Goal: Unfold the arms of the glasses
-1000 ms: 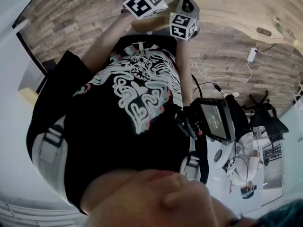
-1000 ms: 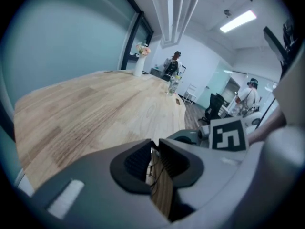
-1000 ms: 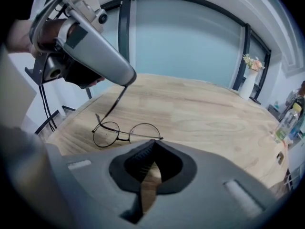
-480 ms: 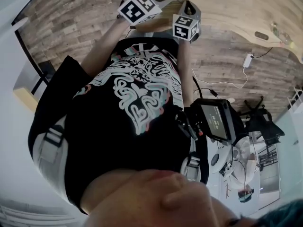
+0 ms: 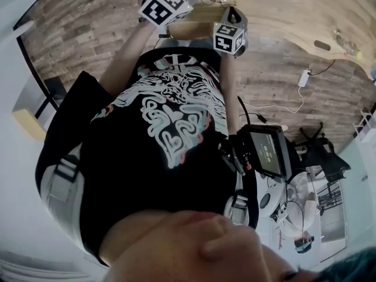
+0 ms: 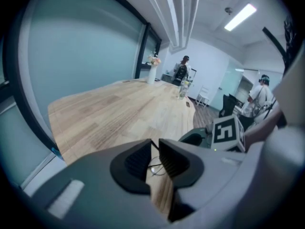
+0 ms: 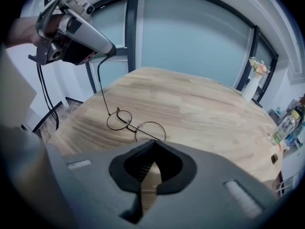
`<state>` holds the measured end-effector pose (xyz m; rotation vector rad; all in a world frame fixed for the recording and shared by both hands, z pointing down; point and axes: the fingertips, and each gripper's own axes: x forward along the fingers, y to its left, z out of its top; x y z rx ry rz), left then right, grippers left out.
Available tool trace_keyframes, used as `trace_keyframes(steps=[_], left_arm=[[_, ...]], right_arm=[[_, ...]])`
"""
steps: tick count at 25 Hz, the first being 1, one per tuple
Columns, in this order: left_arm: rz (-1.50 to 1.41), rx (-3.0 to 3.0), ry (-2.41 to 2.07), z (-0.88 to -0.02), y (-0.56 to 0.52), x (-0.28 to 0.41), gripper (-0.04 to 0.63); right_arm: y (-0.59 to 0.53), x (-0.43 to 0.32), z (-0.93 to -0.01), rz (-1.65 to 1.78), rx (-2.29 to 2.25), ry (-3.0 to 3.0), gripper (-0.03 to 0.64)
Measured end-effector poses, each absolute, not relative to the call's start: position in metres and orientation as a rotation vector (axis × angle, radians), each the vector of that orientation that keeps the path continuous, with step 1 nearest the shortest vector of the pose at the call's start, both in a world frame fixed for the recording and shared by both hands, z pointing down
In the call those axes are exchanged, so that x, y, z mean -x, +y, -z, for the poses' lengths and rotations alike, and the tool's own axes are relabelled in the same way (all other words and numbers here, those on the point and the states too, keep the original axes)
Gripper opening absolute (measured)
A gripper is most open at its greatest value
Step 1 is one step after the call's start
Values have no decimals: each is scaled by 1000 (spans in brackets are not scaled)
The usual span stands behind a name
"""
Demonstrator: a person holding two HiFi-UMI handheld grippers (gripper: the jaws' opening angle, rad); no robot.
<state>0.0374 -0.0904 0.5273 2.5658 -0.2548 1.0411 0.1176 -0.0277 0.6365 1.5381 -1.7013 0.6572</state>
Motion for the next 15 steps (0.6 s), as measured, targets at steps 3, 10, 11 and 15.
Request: trace_keyframes(steps=[3, 10, 11, 15], left_arm=[[-1095, -2602, -289, -535, -99, -36, 21], [-1144, -2613, -273, -544, -105, -38, -11], [-1154, -2626, -259, -547, -101, -38, -11], [-1406, -2745, -101, -582, -73, -41, 9]], right_arm=[[-22, -111, -641, -665, -1498, -1707, 0], [-18, -106, -648, -671, -1449, -1701, 0], [-18, -106, -648, -679, -1448, -1699, 0], [-20, -107, -647, -678, -1448, -1687, 0]])
